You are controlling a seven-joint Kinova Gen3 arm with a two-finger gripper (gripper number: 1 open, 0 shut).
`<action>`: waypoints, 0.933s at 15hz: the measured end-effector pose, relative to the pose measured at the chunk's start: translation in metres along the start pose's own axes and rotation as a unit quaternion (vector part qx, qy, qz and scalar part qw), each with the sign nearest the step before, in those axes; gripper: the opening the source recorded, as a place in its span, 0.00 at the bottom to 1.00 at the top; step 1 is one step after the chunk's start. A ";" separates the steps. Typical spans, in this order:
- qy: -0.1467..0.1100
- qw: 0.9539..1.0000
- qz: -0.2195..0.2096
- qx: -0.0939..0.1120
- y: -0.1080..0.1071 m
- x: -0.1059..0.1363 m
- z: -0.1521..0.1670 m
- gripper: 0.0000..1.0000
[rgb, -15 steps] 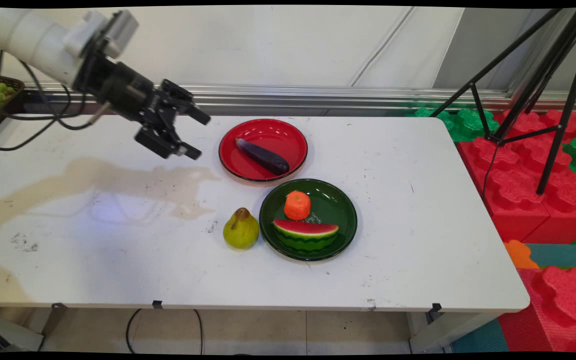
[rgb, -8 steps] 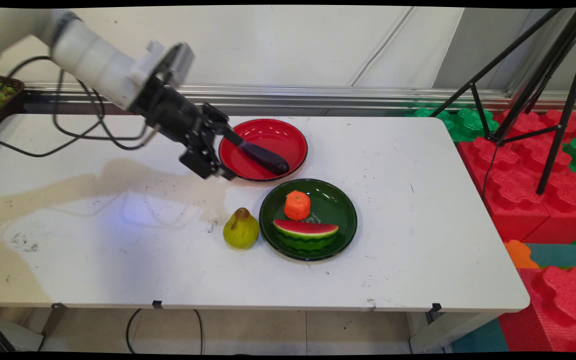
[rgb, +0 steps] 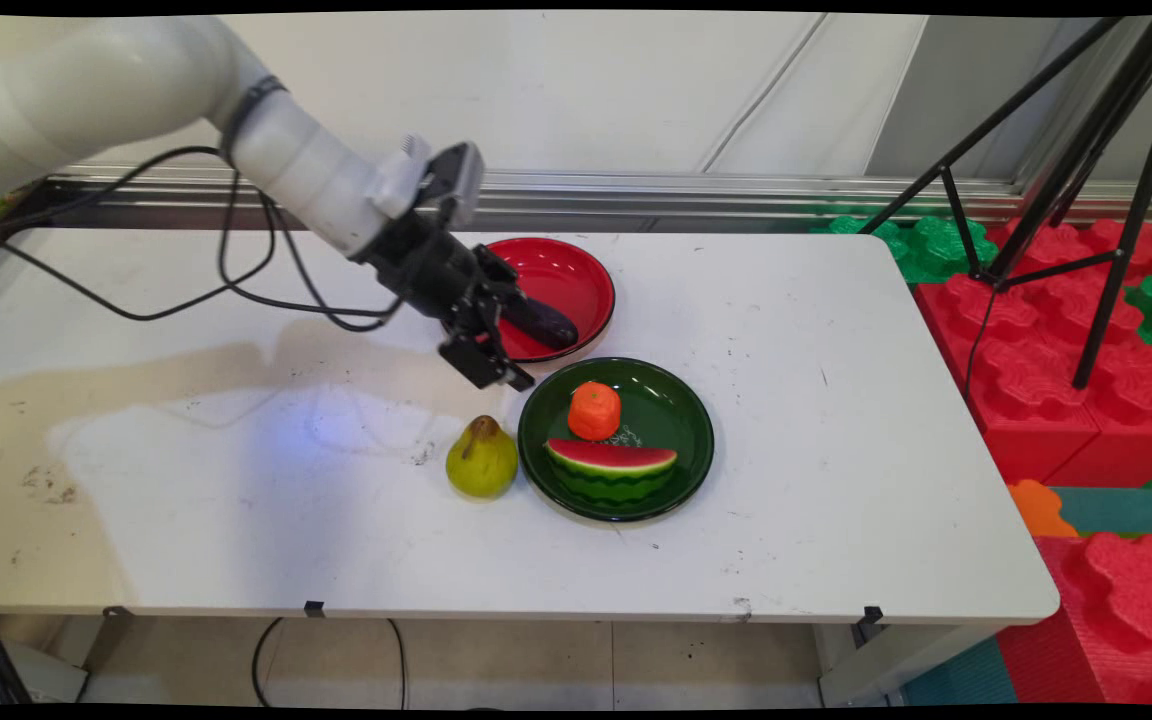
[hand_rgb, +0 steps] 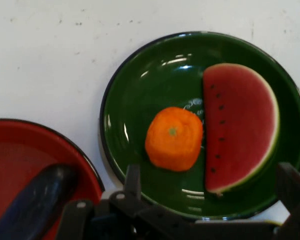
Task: Pick up the mandarin from the green plate
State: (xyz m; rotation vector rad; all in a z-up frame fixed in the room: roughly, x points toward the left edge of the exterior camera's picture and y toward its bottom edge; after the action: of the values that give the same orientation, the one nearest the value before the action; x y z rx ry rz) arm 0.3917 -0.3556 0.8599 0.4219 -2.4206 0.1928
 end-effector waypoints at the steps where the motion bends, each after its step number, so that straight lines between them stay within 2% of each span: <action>1: -0.004 1.000 -0.001 -0.001 -0.001 0.002 0.008 1.00; 10: -0.035 0.999 -0.015 -0.013 -0.013 0.016 0.074 1.00; 14: -0.045 0.999 -0.017 -0.016 -0.018 0.018 0.093 1.00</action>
State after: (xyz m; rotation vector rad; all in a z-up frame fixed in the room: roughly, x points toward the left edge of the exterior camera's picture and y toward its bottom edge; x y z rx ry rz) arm 0.3302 -0.3993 0.8007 0.4671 -2.4985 0.1224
